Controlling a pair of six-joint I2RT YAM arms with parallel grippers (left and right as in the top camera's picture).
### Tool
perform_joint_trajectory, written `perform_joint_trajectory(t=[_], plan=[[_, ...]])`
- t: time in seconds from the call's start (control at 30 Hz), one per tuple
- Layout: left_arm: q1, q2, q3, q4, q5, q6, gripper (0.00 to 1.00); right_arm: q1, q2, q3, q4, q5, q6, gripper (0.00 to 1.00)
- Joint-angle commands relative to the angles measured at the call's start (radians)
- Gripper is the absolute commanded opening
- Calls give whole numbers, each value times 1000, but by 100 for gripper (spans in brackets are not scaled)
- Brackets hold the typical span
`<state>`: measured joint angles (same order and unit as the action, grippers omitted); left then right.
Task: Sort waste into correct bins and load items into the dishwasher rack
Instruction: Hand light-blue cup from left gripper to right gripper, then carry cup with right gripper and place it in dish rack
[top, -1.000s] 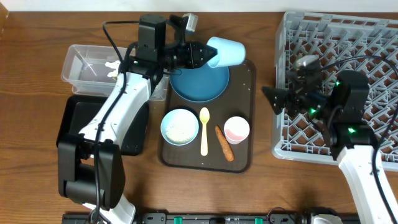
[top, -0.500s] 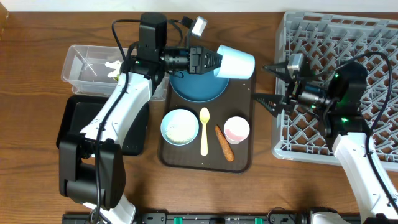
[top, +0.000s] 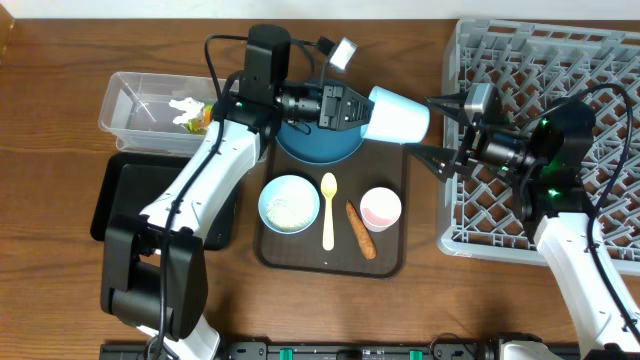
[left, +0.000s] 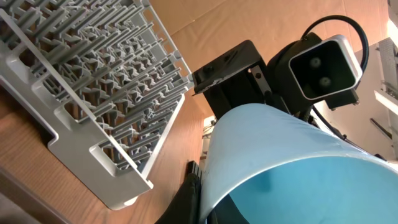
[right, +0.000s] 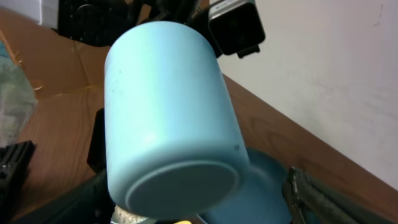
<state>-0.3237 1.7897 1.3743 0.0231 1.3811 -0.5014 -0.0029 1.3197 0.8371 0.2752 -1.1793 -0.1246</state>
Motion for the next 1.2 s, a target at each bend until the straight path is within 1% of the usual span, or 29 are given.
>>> perform_joint_trajectory(t=[0.0, 0.23, 0.6, 0.7, 0.83, 0.9, 0.97, 1.0, 1.03, 1.07, 1.1, 1.17], plan=[[-13, 14, 13, 2, 25, -10, 6, 21, 3, 16, 23, 4, 2, 83], [-16, 14, 13, 2, 25, -10, 6, 51, 3, 16, 108, 0, 73, 83], [-16, 14, 13, 2, 24, -10, 6, 83, 3, 16, 117, 1, 75, 76], [-16, 14, 13, 2, 25, -10, 6, 83, 3, 16, 117, 2, 75, 72], [-16, 14, 13, 2, 24, -10, 6, 83, 3, 16, 117, 1, 75, 60], [-16, 14, 13, 2, 24, -10, 6, 82, 3, 16, 117, 1, 75, 51], [-16, 14, 13, 2, 24, -9, 7, 82, 3, 16, 113, 1, 76, 47], [-16, 14, 13, 2, 23, -9, 8, 83, 3, 16, 109, 1, 76, 46], [-16, 14, 13, 2, 21, -8, 16, 82, 3, 16, 101, 2, 76, 46], [-16, 14, 13, 2, 19, -3, 17, 82, 3, 16, 88, 2, 76, 44], [-15, 14, 13, 1, 13, 15, 22, 82, 3, 16, 74, 2, 76, 42], [-13, 14, 13, -10, -23, 43, 24, 81, 3, 16, 34, 3, 76, 40]])
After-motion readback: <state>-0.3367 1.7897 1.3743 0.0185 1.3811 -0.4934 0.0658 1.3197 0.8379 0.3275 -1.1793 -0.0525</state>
